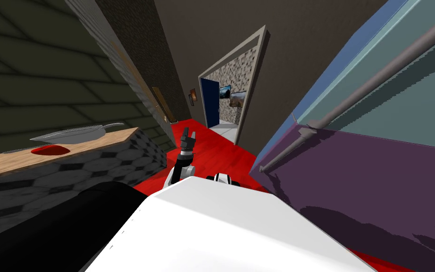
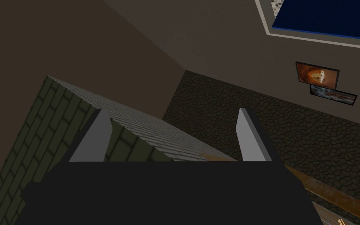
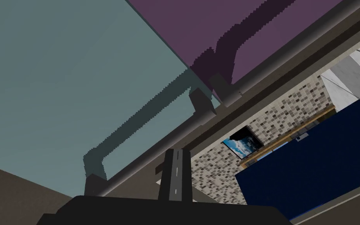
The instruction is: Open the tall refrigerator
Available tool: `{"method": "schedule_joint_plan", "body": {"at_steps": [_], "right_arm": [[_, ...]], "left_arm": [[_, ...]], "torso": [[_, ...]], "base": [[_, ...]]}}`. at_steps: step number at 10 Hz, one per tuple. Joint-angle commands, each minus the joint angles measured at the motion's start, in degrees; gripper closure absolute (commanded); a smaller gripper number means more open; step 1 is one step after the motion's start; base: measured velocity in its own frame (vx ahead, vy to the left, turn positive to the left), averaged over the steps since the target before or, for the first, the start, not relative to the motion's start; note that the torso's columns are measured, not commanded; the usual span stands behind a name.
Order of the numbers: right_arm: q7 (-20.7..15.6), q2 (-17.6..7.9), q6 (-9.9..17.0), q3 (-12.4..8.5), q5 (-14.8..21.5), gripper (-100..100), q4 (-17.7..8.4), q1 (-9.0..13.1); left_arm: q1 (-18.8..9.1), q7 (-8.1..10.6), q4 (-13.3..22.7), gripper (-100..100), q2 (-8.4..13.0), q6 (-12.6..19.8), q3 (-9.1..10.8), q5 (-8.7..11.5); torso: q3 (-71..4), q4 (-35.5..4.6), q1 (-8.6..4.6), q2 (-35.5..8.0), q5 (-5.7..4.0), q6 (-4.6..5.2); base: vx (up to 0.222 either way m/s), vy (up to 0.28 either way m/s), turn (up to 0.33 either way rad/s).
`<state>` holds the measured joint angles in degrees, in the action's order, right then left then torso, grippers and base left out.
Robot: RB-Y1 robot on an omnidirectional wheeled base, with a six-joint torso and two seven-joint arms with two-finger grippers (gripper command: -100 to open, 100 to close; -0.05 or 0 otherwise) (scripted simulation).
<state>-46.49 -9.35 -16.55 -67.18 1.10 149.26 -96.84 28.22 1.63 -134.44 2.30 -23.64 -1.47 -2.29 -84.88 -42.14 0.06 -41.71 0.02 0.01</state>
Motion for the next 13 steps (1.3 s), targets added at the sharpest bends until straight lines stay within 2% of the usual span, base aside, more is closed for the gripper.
{"method": "schedule_joint_plan", "body": {"at_steps": [1, 3, 5, 8, 11, 13], "right_arm": [[0.11, -0.06, -0.14, 0.26, -0.08, -100, -3.84, 0.72], [0.22, -0.15, -0.33, 0.57, -0.19, -100, -6.07, 1.60], [0.32, -0.47, -1.03, 1.18, -0.51, -100, -7.75, 3.88], [-0.57, -1.36, -2.88, 0.84, -1.16, -100, -6.82, 6.29], [-1.46, -2.30, -4.80, 0.56, -1.85, -100, -8.97, 8.96], [-2.66, -3.02, -6.27, -0.54, -2.28, -100, -8.38, 9.36]], "left_arm": [[0.02, 0.00, -0.01, 0, 0.00, -0.01, 0.00, 0.00], [0.03, 0.00, -0.01, 0, 0.00, -0.01, 0.01, 0.00], [0.03, 0.00, -0.01, 0, 0.01, -0.01, 0.01, 0.00], [0.04, 0.00, -0.01, 0, 0.01, -0.01, 0.01, 0.00], [0.04, 0.00, -0.02, 0, 0.01, -0.01, 0.01, 0.00], [0.04, 0.00, -0.01, 0, 0.01, -0.01, 0.01, 0.00]], "torso": [[-0.24, 0.13, -0.06, 0.29, -0.02, -0.02], [0.01, 0.00, -0.06, -0.14, -0.02, -0.03], [0.34, -0.16, -0.10, -0.61, -0.03, -0.02], [0.17, -0.08, -0.17, -0.38, -0.05, -0.02], [0.31, -0.14, 0.02, -0.58, 0.01, 0.00], [0.30, -0.14, -0.15, -0.54, -0.05, -0.01]], "base": [[0.018, -0.004, 0.033], [0.063, -0.005, 0.041], [0.094, -0.026, 0.103], [0.182, -0.059, 0.162], [0.196, -0.044, 0.177], [0.209, -0.090, 0.164]]}}
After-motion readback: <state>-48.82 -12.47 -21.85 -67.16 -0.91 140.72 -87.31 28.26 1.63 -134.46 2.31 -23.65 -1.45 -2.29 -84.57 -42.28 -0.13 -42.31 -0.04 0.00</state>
